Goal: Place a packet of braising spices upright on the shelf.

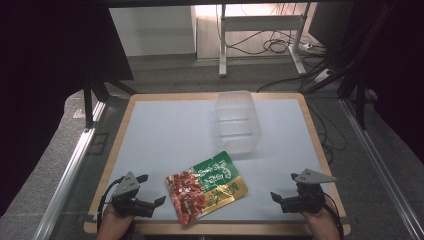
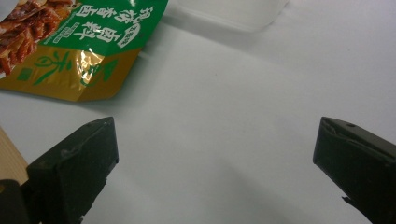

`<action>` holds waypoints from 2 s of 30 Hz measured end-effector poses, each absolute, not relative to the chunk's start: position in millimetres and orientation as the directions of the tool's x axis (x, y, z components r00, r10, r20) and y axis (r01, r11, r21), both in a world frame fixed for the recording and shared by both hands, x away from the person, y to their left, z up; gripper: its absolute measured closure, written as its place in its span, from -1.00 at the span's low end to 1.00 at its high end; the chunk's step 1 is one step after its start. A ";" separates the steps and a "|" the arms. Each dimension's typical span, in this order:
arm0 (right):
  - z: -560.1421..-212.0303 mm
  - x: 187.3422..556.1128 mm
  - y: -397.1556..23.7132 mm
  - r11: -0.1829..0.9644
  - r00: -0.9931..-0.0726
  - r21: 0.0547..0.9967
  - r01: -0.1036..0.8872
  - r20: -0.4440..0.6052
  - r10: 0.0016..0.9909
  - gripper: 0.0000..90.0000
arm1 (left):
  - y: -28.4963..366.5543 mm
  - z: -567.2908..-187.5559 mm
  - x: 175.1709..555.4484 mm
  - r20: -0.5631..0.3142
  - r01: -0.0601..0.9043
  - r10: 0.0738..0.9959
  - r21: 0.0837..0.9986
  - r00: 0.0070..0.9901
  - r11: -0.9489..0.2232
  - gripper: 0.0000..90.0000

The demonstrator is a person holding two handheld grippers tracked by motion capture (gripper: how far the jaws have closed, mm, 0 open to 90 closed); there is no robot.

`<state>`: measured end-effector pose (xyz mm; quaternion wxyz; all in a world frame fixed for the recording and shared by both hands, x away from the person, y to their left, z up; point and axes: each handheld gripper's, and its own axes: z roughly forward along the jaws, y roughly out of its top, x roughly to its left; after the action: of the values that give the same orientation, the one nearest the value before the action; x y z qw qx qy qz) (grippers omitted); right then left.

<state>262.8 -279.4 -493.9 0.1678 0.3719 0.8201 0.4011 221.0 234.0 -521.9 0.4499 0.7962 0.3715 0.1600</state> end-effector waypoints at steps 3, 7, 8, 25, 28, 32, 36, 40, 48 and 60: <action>-493.4 263.6 -276.6 0.401 -0.665 0.788 0.466 0.014 0.747 -1.00 | 234.2 -521.9 221.1 -0.079 0.449 0.735 0.834 0.673 -0.321 -0.97; -494.2 264.9 -271.1 0.408 -0.670 0.791 0.457 0.004 0.742 -1.00 | 234.5 -521.9 221.3 -0.082 0.451 0.736 0.834 0.672 -0.319 -0.97; -494.7 265.7 -269.9 0.411 -0.673 0.791 0.453 0.001 0.740 -1.00 | 234.5 -521.9 221.3 -0.082 0.451 0.736 0.834 0.672 -0.319 -0.97; -501.5 282.4 -251.4 0.387 -0.710 0.812 0.438 0.049 0.702 -1.00 | 234.6 -522.1 221.5 -0.083 0.452 0.735 0.833 0.673 -0.319 -0.97; -501.4 283.9 -245.0 0.390 -0.722 0.813 0.432 0.053 0.690 -1.00 | 234.4 -522.1 221.5 -0.081 0.452 0.735 0.832 0.673 -0.322 -0.97; -502.5 287.0 -234.6 0.401 -0.742 0.814 0.420 0.055 0.668 -1.00 | 234.0 -522.1 221.5 -0.078 0.451 0.735 0.831 0.673 -0.325 -0.97; -507.6 290.9 -222.8 0.422 -0.755 0.797 0.432 0.065 0.652 -1.00 | 233.9 -522.2 221.7 -0.077 0.452 0.736 0.830 0.672 -0.326 -0.97; -512.2 292.7 -209.6 0.448 -0.765 0.775 0.445 0.070 0.640 -1.00 | 233.6 -522.1 221.5 -0.075 0.451 0.735 0.830 0.673 -0.328 -0.97; -513.3 293.2 -191.5 0.471 -0.786 0.765 0.439 0.073 0.614 -0.96 | 232.7 -522.2 221.3 -0.070 0.449 0.733 0.829 0.677 -0.335 -0.97; -518.5 299.4 -172.5 0.526 -0.802 0.693 0.493 0.129 0.583 -0.86 | 232.6 -522.2 221.2 -0.067 0.447 0.731 0.828 0.679 -0.339 -0.96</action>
<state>299.4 -172.5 -518.5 0.0592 0.3087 0.8715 0.3765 221.2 232.6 -522.2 0.4425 0.8024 0.3667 0.1605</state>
